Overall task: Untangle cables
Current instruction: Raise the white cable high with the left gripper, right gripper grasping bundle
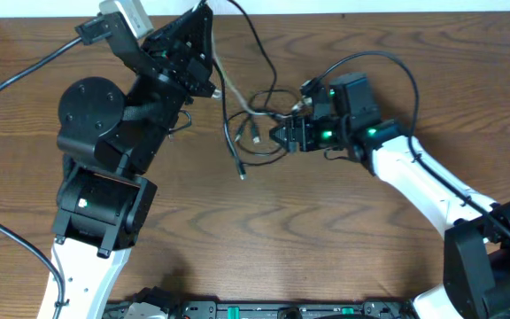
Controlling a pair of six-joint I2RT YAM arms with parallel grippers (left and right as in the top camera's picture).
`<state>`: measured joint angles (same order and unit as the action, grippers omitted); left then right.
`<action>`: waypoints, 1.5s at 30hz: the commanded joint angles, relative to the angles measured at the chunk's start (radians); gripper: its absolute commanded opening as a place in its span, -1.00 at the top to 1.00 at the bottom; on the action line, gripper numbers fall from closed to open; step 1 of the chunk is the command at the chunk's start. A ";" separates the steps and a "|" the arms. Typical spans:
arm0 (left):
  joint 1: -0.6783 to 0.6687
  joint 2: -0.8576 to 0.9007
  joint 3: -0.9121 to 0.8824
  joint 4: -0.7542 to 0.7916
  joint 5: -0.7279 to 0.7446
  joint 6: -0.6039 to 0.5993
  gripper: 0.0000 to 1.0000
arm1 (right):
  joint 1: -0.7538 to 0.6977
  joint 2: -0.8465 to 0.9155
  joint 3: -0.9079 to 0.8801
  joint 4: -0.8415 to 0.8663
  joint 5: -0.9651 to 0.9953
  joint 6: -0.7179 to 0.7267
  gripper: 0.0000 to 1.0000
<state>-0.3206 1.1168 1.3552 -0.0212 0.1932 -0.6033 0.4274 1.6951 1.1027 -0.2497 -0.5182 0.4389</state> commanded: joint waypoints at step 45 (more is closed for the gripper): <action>0.005 -0.114 0.007 0.503 -0.145 -0.282 0.85 | 0.054 0.246 0.002 0.158 -0.158 -0.088 -0.91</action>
<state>-0.3206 1.0103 1.3533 0.4595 0.0692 -0.8871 0.4301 1.9236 1.1076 -0.0864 -0.5812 0.4038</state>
